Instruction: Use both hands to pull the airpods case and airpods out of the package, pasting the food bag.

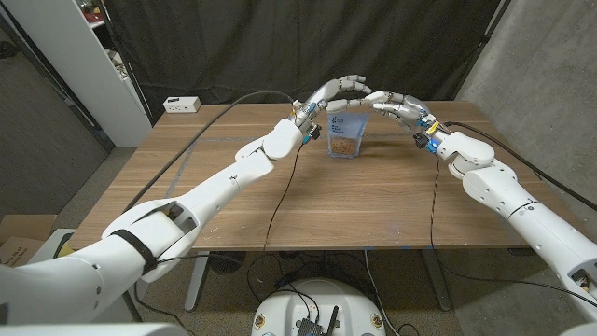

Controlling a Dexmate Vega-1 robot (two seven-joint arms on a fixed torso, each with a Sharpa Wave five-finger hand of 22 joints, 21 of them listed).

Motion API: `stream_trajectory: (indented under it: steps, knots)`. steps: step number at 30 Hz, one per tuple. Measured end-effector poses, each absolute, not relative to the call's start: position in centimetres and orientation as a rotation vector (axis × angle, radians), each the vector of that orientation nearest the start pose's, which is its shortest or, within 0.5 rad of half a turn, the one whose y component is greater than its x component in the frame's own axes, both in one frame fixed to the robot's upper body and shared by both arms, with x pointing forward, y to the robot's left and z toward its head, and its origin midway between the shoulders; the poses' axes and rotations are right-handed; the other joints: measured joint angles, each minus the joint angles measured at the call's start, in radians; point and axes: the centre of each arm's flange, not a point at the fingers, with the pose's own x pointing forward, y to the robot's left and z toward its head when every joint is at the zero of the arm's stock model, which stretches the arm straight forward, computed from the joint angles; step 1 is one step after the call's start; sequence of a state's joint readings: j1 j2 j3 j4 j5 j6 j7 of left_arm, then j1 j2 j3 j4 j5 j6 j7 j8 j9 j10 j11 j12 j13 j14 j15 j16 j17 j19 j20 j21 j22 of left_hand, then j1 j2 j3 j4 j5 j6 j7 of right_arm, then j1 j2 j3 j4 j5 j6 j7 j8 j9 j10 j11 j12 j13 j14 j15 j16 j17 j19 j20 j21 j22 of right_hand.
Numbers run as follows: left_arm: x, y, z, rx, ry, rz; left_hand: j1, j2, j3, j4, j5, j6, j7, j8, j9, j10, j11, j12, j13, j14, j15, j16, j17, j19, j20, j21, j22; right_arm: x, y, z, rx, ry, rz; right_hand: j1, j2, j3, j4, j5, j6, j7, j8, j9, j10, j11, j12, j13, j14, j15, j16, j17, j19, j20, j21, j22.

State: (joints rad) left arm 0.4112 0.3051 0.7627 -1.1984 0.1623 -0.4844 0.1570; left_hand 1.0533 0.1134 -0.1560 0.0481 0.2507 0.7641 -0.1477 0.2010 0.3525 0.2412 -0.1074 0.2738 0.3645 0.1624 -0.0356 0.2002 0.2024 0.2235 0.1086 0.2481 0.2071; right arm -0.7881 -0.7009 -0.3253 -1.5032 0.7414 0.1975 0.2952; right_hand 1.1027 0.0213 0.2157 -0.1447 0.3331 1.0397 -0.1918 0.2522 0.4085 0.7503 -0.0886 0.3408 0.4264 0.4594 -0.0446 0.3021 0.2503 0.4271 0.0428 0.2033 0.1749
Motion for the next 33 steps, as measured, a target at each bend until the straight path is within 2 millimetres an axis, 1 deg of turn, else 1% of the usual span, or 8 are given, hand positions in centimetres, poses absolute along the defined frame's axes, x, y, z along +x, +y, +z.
stream_trajectory:
  steps: [7,8,11,15,18,23,28,33]
  knots:
    - [60.5,3.9,11.5,0.751,-1.159,-0.394,0.001,-0.001,0.0,0.0,0.005,-0.003,0.003,0.0,0.0,0.0,0.0,0.0,0.0,0.0,0.0,0.0,0.0,0.0,0.0,0.0,0.0,60.1,-29.9,7.1,-0.128,-0.705,0.481,0.0,0.0,0.004,-0.004,0.004,-0.001,0.001,0.0,0.0,0.0,0.0,-0.003,0.0,0.0,0.0,0.0,0.0,0.0,0.0,0.0,0.0]
    - [60.5,3.9,11.5,0.755,-1.156,-0.392,0.012,0.0,0.0,0.0,0.008,-0.003,0.003,0.0,-0.003,0.0,0.0,0.0,0.0,0.0,0.0,0.0,-0.001,0.0,0.0,0.0,0.0,60.1,-29.9,7.1,-0.127,-0.706,0.482,0.0,0.0,0.004,-0.004,0.004,-0.001,0.001,0.0,0.0,0.0,0.0,-0.005,0.0,0.0,0.0,0.0,0.0,0.0,0.0,0.0,0.0]
    - [60.4,4.0,11.4,0.766,-1.153,-0.386,0.038,0.011,0.009,-0.014,0.009,0.005,0.005,0.007,-0.005,0.0,0.0,0.0,0.0,0.0,0.0,0.0,-0.003,0.0,0.0,0.004,0.0,60.0,-29.8,7.0,-0.124,-0.707,0.484,-0.002,0.001,0.008,0.0,0.008,-0.003,0.003,0.0,0.0,0.003,0.003,-0.005,0.0,0.003,-0.003,-0.001,0.0,0.003,-0.003,0.0,0.0]
    - [60.1,3.9,11.2,0.776,-1.154,-0.377,0.05,0.024,0.017,-0.022,0.016,0.004,0.006,0.008,-0.008,0.0,0.0,0.0,0.0,0.0,0.0,0.0,-0.003,0.0,0.0,0.004,0.0,59.8,-29.8,7.0,-0.119,-0.712,0.486,-0.002,0.002,0.008,0.0,0.011,-0.001,0.005,0.0,0.0,0.006,0.006,-0.005,0.0,0.004,-0.004,-0.007,0.0,0.005,-0.005,0.0,0.0]
    - [60.0,3.9,11.0,0.787,-1.149,-0.356,0.058,0.032,0.022,-0.028,0.016,-0.013,-0.003,0.001,-0.009,-0.006,0.006,0.0,0.001,0.0,0.0,0.0,-0.001,0.0,0.0,0.004,0.0,59.5,-29.7,7.0,-0.116,-0.717,0.494,-0.003,0.003,0.008,0.0,0.011,0.006,-0.002,0.0,0.0,0.007,0.008,-0.005,0.0,0.007,-0.007,-0.007,0.0,0.005,-0.005,0.0,0.0]
    - [59.8,3.7,10.8,0.79,-1.15,-0.34,0.066,0.039,0.022,-0.028,0.016,-0.036,-0.008,-0.007,-0.009,-0.006,0.006,0.0,0.005,0.0,0.0,0.0,0.0,0.004,0.004,0.004,0.0,59.2,-29.6,6.8,-0.11,-0.72,0.507,-0.003,0.002,0.008,0.0,0.019,0.013,-0.009,0.0,-0.001,0.016,0.01,-0.005,0.003,0.01,-0.004,-0.007,0.0,0.005,-0.005,0.0,-0.003]
    - [59.6,3.5,10.6,0.787,-1.153,-0.342,0.066,0.039,0.022,-0.028,0.016,-0.045,-0.016,-0.007,-0.013,-0.006,0.006,0.0,0.005,0.0,0.0,0.0,0.0,0.004,0.004,0.004,0.0,59.1,-29.5,6.8,-0.105,-0.723,0.518,-0.007,-0.002,0.008,0.0,0.027,0.014,-0.01,0.0,-0.001,0.026,0.01,0.0,0.003,0.01,-0.004,-0.007,0.0,0.005,-0.005,0.0,-0.003]
    - [59.4,3.4,10.4,0.785,-1.157,-0.34,0.065,0.039,0.022,-0.028,0.016,-0.045,-0.016,-0.007,-0.014,-0.006,0.006,0.0,0.005,0.0,0.0,0.0,0.0,0.004,0.004,0.004,0.0,58.8,-29.2,6.6,-0.102,-0.725,0.536,-0.015,-0.009,0.008,0.0,0.036,0.021,-0.017,0.0,-0.001,0.026,0.01,0.0,0.003,0.015,0.0,-0.007,0.0,0.005,-0.006,0.0,-0.003]
